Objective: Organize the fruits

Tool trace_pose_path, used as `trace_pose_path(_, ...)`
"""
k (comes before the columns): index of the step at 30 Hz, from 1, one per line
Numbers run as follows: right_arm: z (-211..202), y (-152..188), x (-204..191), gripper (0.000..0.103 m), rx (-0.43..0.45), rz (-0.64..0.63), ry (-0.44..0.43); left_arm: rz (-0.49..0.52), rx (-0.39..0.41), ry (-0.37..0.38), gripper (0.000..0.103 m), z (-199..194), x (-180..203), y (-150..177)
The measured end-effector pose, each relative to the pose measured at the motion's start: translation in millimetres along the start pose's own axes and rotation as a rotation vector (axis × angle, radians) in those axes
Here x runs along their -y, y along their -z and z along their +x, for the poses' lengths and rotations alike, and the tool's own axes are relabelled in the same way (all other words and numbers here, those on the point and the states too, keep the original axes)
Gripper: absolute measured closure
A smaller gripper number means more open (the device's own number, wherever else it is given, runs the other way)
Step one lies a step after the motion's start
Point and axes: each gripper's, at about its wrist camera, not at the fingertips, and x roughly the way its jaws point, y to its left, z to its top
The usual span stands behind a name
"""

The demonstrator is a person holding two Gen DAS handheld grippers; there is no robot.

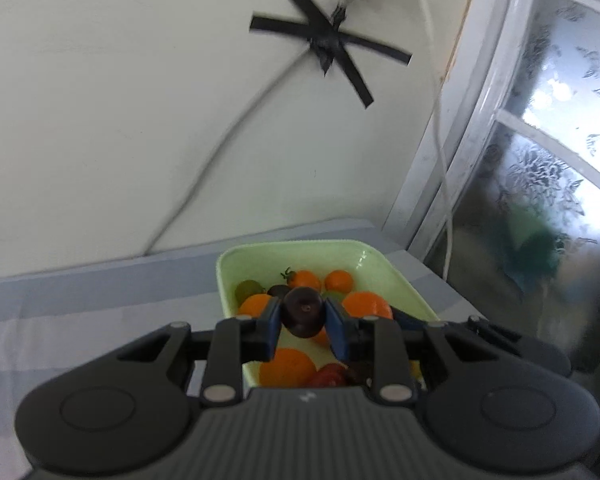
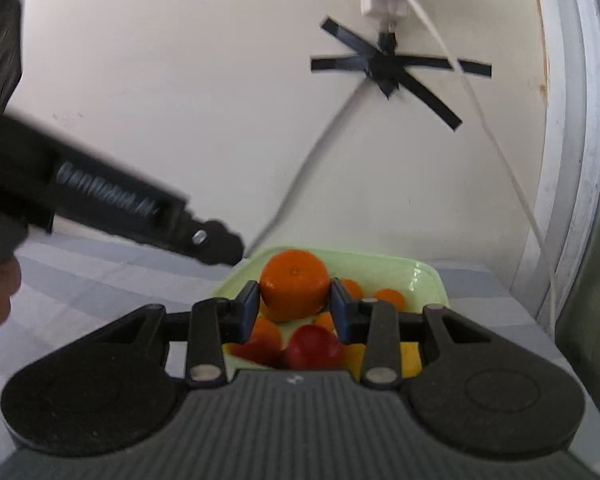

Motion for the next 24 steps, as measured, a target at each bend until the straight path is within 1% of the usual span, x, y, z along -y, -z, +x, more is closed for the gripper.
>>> trace_pose_path(2, 0.7, 1.5, 5.2, 0.058, 0.004, 0.009, -0.004, -0.009, -0.025, 0.017, 0.078, 15.5, 0.3, -0.2)
trace_pose_path(4, -11.6, -0.3, 12.6, 0.058, 0.053, 0.016, 0.008, -0.006, -0.039, 0.022, 0.078, 27.1, 2.8, 0.5)
trace_pose_path(5, -16.6, -1.7, 17.1, 0.057, 0.075, 0.031, 0.018, -0.014, -0.037, 0.021, 0.072, 32.4, 3.4, 0.8)
trace_pose_path(6, -20.8, -3.3, 22.8, 0.057, 0.084, 0.051, 0.026, -0.029, -0.037, 0.032, 0.069, 34.5, 2.6, 0.7)
trace_pose_path(9, -33.1, -5.7, 40.5, 0.057, 0.133, 0.12, 0.06, -0.036, -0.052, 0.019, 0.064, 40.7, 3.5, -0.6)
trace_pose_path(10, -37.2, -7.1, 47.9, 0.057, 0.151, 0.156, 0.066, -0.033, -0.054, 0.01, 0.057, 41.5, 4.8, -0.6)
trace_pose_path(11, -39.4, -8.5, 54.5, 0.057, 0.163, 0.194, 0.071, -0.032, -0.054, 0.0, 0.055, 41.7, 5.8, -1.2)
trace_pose_path(14, -44.4, -7.8, 70.9, 0.057, 0.184, 0.292, 0.074, -0.033, -0.036, -0.001, 0.055, 31.5, 8.6, -1.8)
trace_pose_path(16, -42.3, -7.9, 75.3, 0.057, 0.189, 0.314, 0.079, -0.027, -0.012, -0.009, 0.055, 16.4, 11.3, -1.2)
trace_pose_path(17, -43.0, -7.4, 75.3, 0.057, 0.191, 0.315, 0.078, -0.017, 0.001, -0.024, 0.055, 8.7, 13.1, -0.3)
trace_pose_path(19, -44.7, -6.9, 72.1, 0.057, 0.2, 0.306, 0.071, 0.021, 0.033, -0.084, 0.055, -12.1, 18.6, 6.1)
trace_pose_path(22, -52.2, -4.6, 66.4, 0.057, 0.219, 0.282, 0.045, 0.079, 0.056, -0.221, 0.051, -41.9, 27.9, 23.6)
trace_pose_path(23, -53.4, -4.6, 63.8, 0.057, 0.221, 0.272, 0.035, 0.097, 0.057, -0.279, 0.051, -50.9, 31.4, 32.1)
trace_pose_path(24, -53.1, -4.9, 61.6, 0.057, 0.218, 0.267, 0.027, 0.111, 0.059, -0.322, 0.051, -57.9, 33.9, 39.9)
